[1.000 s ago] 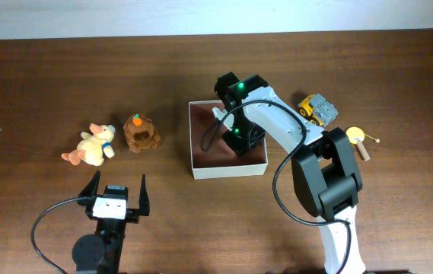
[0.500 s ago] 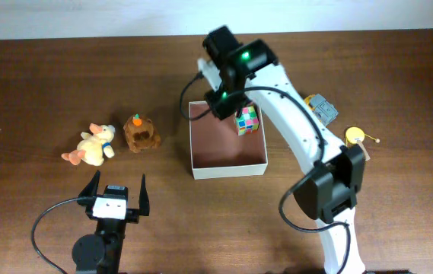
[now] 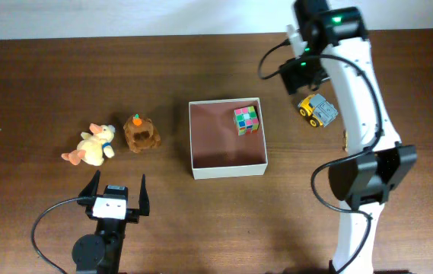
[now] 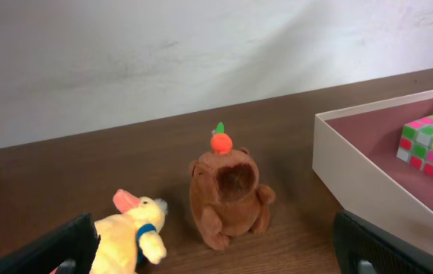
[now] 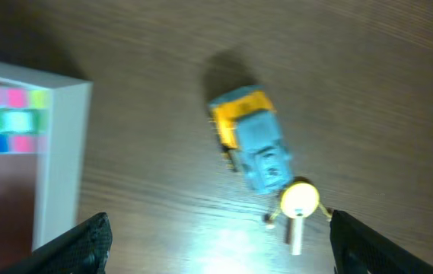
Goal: Pack container
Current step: 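Raise the right gripper and move it toward the toy truck, then lower the right gripper onto the yellow-grey toy truck and grasp it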
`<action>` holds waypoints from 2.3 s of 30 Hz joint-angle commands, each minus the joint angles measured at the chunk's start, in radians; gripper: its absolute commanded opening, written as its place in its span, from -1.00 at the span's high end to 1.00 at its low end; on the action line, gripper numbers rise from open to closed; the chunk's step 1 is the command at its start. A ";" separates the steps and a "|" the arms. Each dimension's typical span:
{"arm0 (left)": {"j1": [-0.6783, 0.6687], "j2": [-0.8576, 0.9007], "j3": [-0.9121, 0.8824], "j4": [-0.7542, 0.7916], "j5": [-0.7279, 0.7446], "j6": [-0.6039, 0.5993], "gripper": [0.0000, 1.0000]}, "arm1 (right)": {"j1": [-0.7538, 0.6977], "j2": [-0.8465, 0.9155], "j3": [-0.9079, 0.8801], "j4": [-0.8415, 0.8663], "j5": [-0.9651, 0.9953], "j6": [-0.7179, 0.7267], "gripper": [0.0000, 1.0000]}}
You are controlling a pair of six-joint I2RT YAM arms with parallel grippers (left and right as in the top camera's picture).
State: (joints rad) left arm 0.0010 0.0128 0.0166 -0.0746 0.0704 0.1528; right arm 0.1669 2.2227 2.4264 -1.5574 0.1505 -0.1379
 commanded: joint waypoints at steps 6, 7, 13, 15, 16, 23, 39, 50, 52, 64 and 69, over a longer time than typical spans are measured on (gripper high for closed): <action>-0.005 -0.006 -0.007 0.002 -0.005 -0.009 -0.98 | -0.136 0.014 -0.080 0.114 -0.068 -0.167 -0.90; -0.005 -0.006 -0.007 0.002 -0.005 -0.009 -0.98 | -0.146 0.014 -0.106 0.135 -0.068 -0.174 -0.93; -0.005 -0.006 -0.007 0.002 -0.005 -0.009 -0.99 | -0.182 0.014 -0.295 0.279 -0.071 -0.225 -0.96; -0.005 -0.006 -0.007 0.002 -0.005 -0.009 -0.98 | -0.181 0.014 -0.340 0.315 -0.071 -0.225 -0.96; -0.005 -0.006 -0.007 0.002 -0.005 -0.009 -0.99 | -0.181 0.014 -0.357 0.330 -0.072 -0.225 -0.96; -0.005 -0.006 -0.007 0.002 -0.005 -0.009 -0.98 | -0.181 0.018 -0.467 0.423 -0.072 -0.251 -0.96; -0.005 -0.006 -0.007 0.002 -0.005 -0.009 -0.99 | -0.182 0.025 -0.630 0.628 -0.072 -0.273 -0.99; -0.005 -0.006 -0.007 0.002 -0.005 -0.009 -0.99 | -0.201 0.025 -0.676 0.653 -0.073 -0.273 -0.76; -0.005 -0.006 -0.007 0.002 -0.005 -0.009 -0.98 | -0.210 0.025 -0.677 0.647 -0.086 -0.273 -0.74; -0.005 -0.006 -0.007 0.002 -0.005 -0.009 -0.98 | -0.228 0.025 -0.729 0.656 -0.177 -0.242 -0.72; -0.005 -0.006 -0.007 0.002 -0.005 -0.009 -0.99 | -0.212 0.025 -0.728 0.686 -0.177 -0.106 -0.65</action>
State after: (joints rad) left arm 0.0010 0.0128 0.0166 -0.0746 0.0704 0.1528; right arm -0.0586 2.2387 1.7031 -0.8841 -0.0021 -0.3408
